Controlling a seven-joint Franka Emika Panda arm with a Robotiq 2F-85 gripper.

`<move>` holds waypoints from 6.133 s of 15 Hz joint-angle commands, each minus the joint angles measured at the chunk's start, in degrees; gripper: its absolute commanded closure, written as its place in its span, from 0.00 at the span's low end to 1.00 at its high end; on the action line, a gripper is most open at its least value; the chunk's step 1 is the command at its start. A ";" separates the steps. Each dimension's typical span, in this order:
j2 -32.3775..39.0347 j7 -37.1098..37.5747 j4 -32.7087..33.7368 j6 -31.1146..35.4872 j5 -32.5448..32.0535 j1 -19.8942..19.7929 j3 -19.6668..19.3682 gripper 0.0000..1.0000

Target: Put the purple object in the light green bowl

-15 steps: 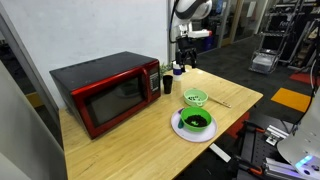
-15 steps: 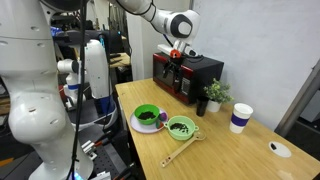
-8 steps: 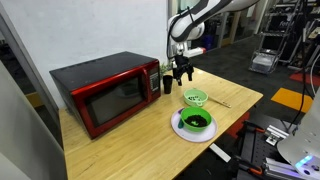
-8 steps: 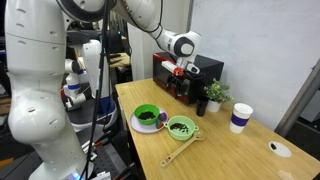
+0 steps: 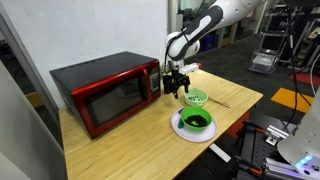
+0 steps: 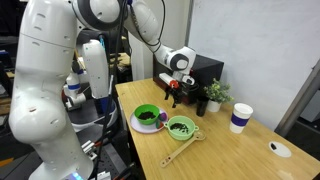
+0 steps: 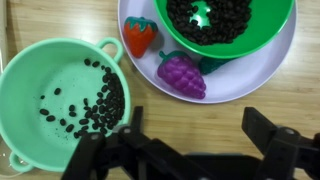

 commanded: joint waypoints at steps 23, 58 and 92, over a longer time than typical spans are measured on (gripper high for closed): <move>3.69 5.60 -5.45 5.56 0.16 0.68 0.22 0.00; 4.22 4.52 -5.72 4.90 -0.92 1.38 0.63 0.64; -12.47 -3.68 -10.72 1.25 10.13 -9.56 -5.22 0.64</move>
